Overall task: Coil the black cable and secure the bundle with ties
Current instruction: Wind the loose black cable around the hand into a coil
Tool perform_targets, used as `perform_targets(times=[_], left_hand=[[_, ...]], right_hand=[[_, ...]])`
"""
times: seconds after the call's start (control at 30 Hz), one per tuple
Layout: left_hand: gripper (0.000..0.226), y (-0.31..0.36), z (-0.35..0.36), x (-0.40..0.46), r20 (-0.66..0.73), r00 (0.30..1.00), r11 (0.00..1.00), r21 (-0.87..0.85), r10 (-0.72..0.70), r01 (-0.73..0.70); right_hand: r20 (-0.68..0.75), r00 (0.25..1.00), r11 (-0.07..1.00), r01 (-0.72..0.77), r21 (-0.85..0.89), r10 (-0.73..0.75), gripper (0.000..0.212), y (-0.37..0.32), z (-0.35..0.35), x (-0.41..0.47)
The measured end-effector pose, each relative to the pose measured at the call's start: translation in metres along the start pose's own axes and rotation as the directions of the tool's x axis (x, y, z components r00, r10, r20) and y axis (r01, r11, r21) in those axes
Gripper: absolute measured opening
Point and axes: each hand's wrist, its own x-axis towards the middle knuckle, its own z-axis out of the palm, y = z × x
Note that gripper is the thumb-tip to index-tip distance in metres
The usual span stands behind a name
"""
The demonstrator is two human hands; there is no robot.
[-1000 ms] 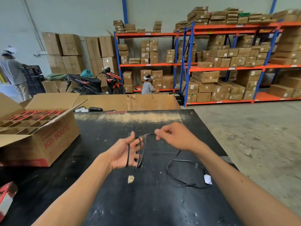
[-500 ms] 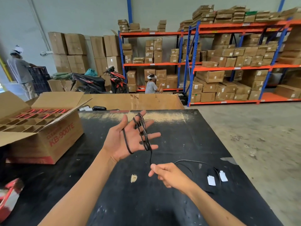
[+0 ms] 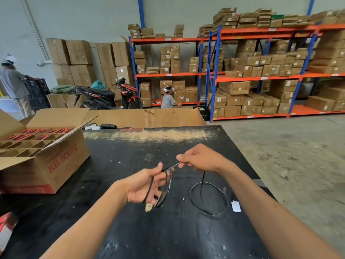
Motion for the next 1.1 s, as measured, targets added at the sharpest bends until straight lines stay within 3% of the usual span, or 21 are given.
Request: perform_targets(times=[0.13, 0.3, 0.47, 0.6, 0.7, 0.8, 0.87, 0.93, 1.03, 1.1], left_hand=[[0.055, 0.022, -0.009, -0.004, -0.125, 0.966, 0.957, -0.160, 0.226, -0.244], [0.055, 0.035, -0.003, -0.010, -0.094, 0.907, 0.859, -0.293, 0.412, -0.420], [0.061, 0.048, 0.002, -0.024, -0.138, 0.840, 0.775, -0.330, 0.525, -0.539], [0.064, 0.046, 0.021, -0.032, 0.069, 0.885, 0.861, -0.275, 0.461, -0.428], [0.066, 0.031, 0.036, -0.033, 0.237, 0.925, 0.948, -0.189, 0.299, -0.258], [0.067, 0.012, 0.039, -0.026, 0.313, 0.946, 0.996, -0.055, 0.085, -0.072], [0.067, 0.001, 0.032, -0.019, 0.278, 0.960, 0.999, 0.026, -0.032, 0.026], [0.065, -0.004, 0.021, -0.013, 0.195, 0.977, 0.995, 0.070, -0.081, 0.068], [0.061, -0.002, 0.003, -0.007, 0.060, 0.998, 0.999, -0.035, -0.007, 0.009], [0.058, 0.003, -0.003, -0.005, -0.046, 0.995, 0.991, -0.100, 0.089, -0.093]], right_hand=[[0.034, 0.999, 0.978, -0.004, 0.210, -0.003, 0.033, 0.008, 0.034, -0.006], [0.073, 0.997, 0.844, -0.035, 0.536, -0.005, 0.034, 0.034, 0.078, -0.018], [0.161, 0.987, 0.895, -0.089, 0.437, 0.020, 0.039, 0.068, 0.109, -0.029], [0.020, 0.996, 0.972, -0.095, 0.216, 0.092, 0.058, 0.083, 0.109, -0.024], [-0.131, 0.989, 0.997, -0.070, -0.013, 0.067, 0.047, 0.083, 0.087, -0.007], [-0.175, 0.984, 0.988, -0.056, -0.143, 0.031, 0.032, 0.066, 0.050, 0.006], [-0.143, 0.990, 0.983, -0.029, -0.183, 0.002, 0.028, 0.047, 0.023, 0.011], [-0.133, 0.990, 0.972, 0.009, -0.236, -0.042, 0.039, 0.027, 0.003, 0.010], [-0.136, 0.987, 0.970, 0.048, -0.240, -0.082, 0.046, 0.006, -0.008, 0.002], [-0.127, 0.985, 0.972, 0.086, -0.219, -0.116, 0.039, -0.001, -0.003, -0.003]])
